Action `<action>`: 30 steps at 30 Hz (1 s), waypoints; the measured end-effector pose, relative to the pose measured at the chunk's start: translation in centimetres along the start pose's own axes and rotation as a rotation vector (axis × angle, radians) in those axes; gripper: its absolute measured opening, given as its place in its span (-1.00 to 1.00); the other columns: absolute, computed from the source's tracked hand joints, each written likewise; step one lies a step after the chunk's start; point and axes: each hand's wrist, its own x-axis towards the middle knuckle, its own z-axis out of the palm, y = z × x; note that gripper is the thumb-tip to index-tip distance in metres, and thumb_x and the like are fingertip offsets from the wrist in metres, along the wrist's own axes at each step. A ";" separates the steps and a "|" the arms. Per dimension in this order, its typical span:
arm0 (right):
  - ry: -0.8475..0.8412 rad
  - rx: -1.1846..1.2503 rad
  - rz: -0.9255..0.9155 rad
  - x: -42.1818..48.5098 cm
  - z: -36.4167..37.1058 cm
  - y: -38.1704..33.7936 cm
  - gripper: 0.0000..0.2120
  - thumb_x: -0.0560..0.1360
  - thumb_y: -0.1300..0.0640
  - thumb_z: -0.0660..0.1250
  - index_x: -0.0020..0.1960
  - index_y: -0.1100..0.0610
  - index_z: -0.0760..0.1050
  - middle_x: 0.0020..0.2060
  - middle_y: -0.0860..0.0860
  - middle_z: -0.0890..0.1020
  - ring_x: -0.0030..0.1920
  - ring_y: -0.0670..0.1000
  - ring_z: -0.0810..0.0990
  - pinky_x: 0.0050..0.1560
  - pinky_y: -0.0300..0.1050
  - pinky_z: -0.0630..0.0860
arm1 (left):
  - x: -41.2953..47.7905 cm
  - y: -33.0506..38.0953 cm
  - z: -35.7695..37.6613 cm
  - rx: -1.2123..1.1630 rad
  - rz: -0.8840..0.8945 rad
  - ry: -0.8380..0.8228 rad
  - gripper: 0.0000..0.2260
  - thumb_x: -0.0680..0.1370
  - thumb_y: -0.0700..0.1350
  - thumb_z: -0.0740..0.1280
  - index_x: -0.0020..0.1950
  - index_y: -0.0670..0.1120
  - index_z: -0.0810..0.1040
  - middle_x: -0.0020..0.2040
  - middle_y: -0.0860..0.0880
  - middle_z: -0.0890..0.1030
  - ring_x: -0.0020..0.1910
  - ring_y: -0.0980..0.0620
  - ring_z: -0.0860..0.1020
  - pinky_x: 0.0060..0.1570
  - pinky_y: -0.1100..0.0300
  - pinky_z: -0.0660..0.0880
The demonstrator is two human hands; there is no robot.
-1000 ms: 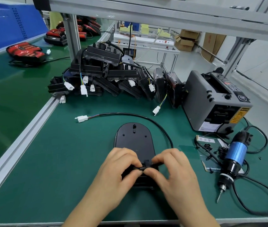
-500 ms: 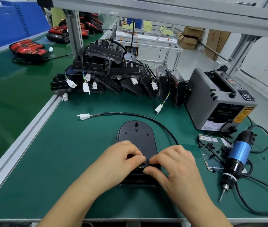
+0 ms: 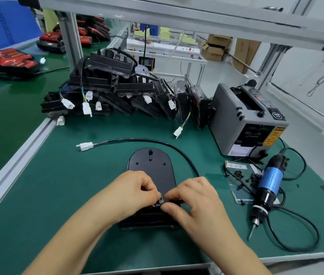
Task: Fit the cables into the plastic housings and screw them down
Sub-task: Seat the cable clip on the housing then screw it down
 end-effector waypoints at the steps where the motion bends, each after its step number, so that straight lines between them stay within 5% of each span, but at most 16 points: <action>1: -0.015 0.016 0.026 0.0 -0.4 0.4 -0.73 0.41 -0.18 0.25 -0.14 -0.04 0.61 -0.21 -0.18 0.56 -0.06 -0.04 0.47 0.00 -0.11 0.42 | 0.0 -0.1 0.1 -0.009 0.004 0.007 -0.80 0.43 -0.07 0.41 -0.40 0.02 0.57 -0.25 0.16 0.58 -0.25 0.26 0.53 -0.18 0.34 0.46; 5: -0.046 -0.158 0.189 0.5 -3.1 4.8 -0.93 0.47 0.06 0.37 -0.05 -0.01 0.60 -0.10 -0.14 0.57 0.04 -0.02 0.47 0.09 -0.15 0.37 | 0.0 -0.7 0.3 -0.052 -0.004 0.023 -0.82 0.43 -0.06 0.40 -0.38 -0.01 0.57 -0.23 0.18 0.58 -0.25 0.26 0.55 -0.20 0.36 0.47; 10: -0.129 -0.569 0.484 1.7 -6.5 10.6 -0.83 0.52 0.08 0.23 0.01 -0.06 0.58 0.00 -0.07 0.58 0.07 0.03 0.45 0.03 -0.07 0.45 | 0.0 -0.8 0.4 -0.052 0.006 0.030 -0.84 0.42 -0.06 0.40 -0.36 -0.03 0.57 -0.21 0.12 0.58 -0.24 0.19 0.56 -0.13 0.25 0.51; 16: -0.333 -0.606 0.490 1.3 -8.1 11.6 -0.94 0.43 -0.10 0.31 -0.19 -0.15 0.48 -0.11 -0.17 0.56 -0.04 -0.08 0.45 -0.19 -0.17 0.36 | 0.0 -0.9 0.4 -0.051 0.011 0.026 -0.80 0.45 -0.05 0.41 -0.39 0.03 0.56 -0.19 0.14 0.57 -0.23 0.20 0.56 -0.13 0.29 0.49; 21: -0.394 -0.790 0.356 -0.2 -7.5 11.2 -0.79 0.41 -0.23 0.30 -0.11 -0.19 0.31 -0.02 -0.20 0.46 0.09 -0.07 0.39 -0.11 -0.18 0.23 | 0.0 -0.9 0.4 -0.046 0.014 0.020 -0.79 0.44 -0.04 0.41 -0.40 0.03 0.56 -0.23 0.20 0.56 -0.25 0.26 0.54 -0.17 0.35 0.43; 30: -0.313 -0.819 0.368 -1.1 -6.1 11.3 -0.82 0.48 -0.19 0.20 -0.01 -0.18 0.50 -0.01 -0.21 0.52 0.11 -0.09 0.38 0.05 -0.20 0.35 | -0.1 -0.8 0.4 -0.054 0.026 0.027 -0.81 0.46 -0.05 0.40 -0.36 -0.03 0.58 -0.19 0.10 0.57 -0.25 0.19 0.54 -0.20 0.35 0.45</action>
